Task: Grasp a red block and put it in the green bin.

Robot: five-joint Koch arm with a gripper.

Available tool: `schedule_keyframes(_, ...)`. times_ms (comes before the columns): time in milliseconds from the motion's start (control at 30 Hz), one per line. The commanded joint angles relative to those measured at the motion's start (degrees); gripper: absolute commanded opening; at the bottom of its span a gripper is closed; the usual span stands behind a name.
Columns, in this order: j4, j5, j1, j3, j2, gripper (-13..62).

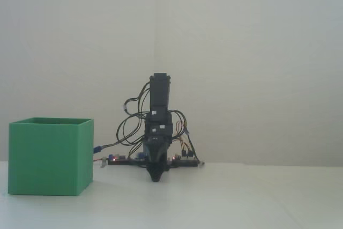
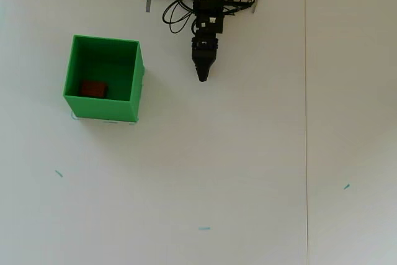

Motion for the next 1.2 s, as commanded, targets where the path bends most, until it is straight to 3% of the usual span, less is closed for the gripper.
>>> schedule_keyframes(0,0.18,0.00,-1.05,3.60,5.19,37.0)
schedule_keyframes(267,1.32,6.68,-1.41,3.60,4.66,36.9)
schedule_keyframes(1167,1.67,5.01,-1.32,3.52,4.57,33.7)
